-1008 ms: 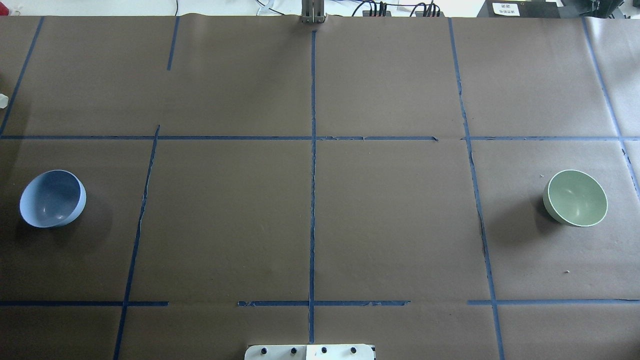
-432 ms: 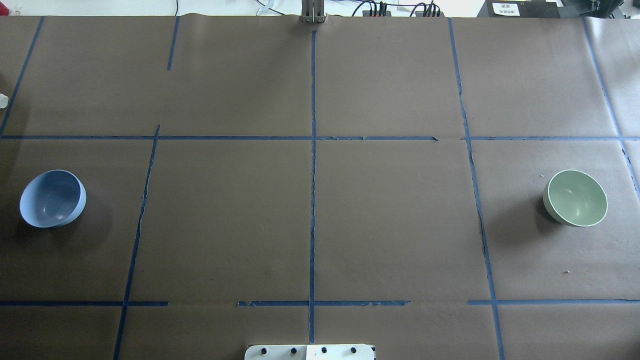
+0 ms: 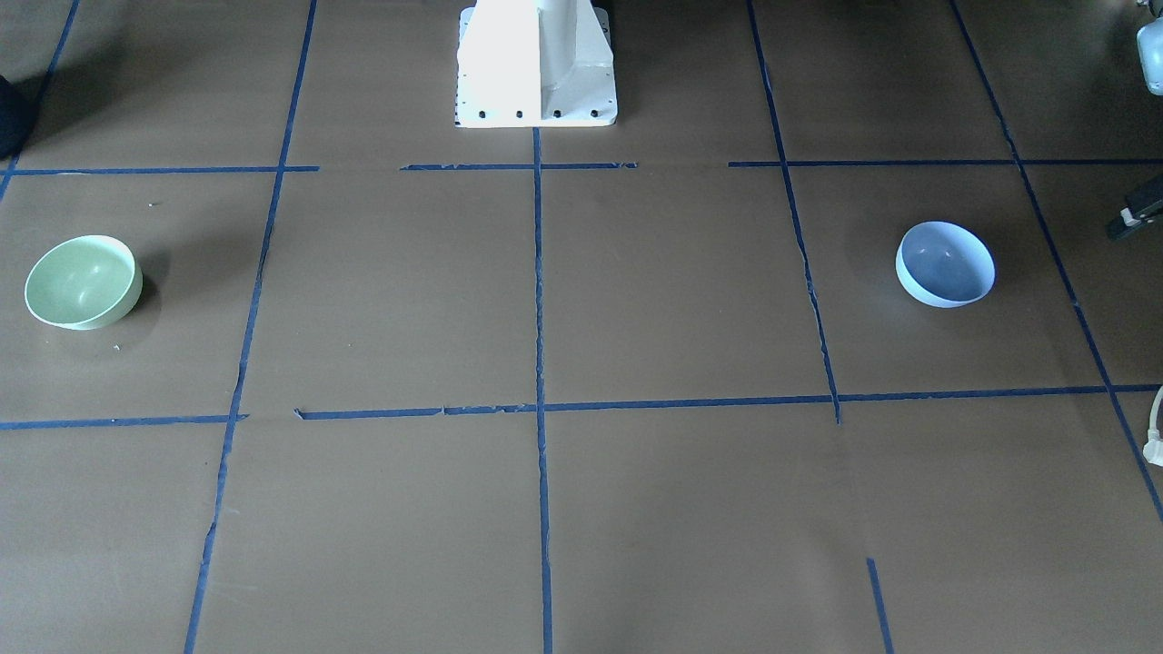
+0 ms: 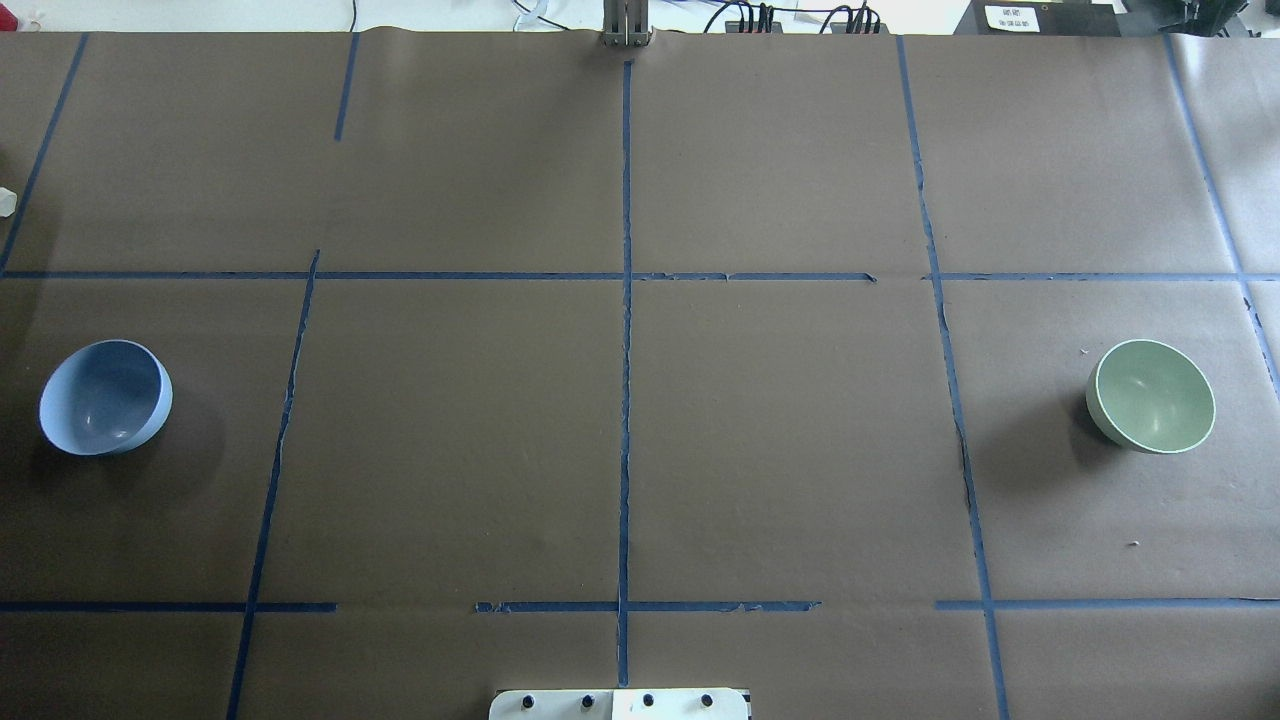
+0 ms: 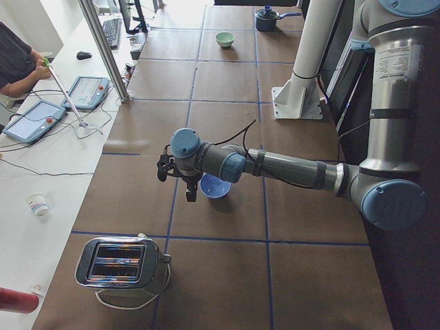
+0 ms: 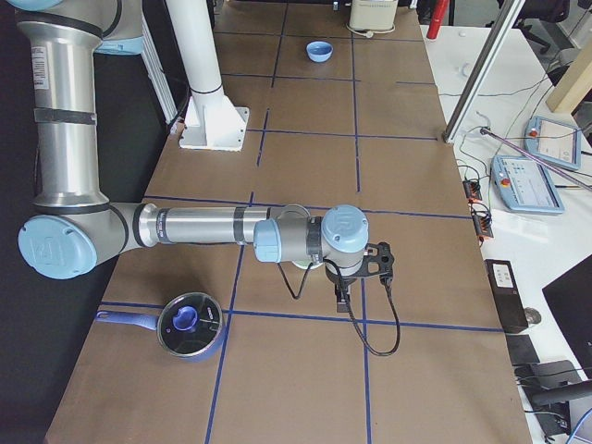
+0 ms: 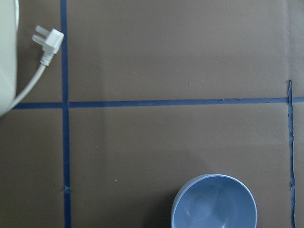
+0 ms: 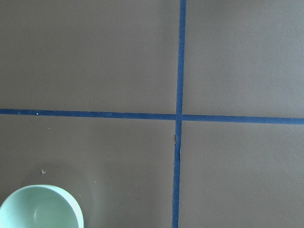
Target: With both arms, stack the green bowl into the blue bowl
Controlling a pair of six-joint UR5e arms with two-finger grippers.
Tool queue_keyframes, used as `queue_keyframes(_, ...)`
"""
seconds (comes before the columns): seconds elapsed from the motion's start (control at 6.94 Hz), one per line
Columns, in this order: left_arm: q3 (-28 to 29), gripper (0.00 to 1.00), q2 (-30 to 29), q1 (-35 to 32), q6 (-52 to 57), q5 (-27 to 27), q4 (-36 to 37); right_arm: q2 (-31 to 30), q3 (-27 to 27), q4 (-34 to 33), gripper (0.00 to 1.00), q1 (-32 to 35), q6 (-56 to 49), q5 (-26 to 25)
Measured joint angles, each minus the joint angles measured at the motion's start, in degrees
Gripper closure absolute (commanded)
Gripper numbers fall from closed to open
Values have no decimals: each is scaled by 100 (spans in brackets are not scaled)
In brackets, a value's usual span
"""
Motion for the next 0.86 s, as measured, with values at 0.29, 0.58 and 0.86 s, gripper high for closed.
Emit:
queue_keyframes(0.29, 127, 0, 263, 784, -1319, 719, -1068, -4, 1, 65, 0, 0, 55, 5)
queue_keyframes(0.58, 653, 0, 267, 1302, -1948, 1173, -2003, -9, 18, 86, 0, 0, 237, 17)
queue_keyframes(0.86, 913, 0, 231, 1719, -2333, 1240, -2451, -5, 57, 97, 0, 0, 344, 20)
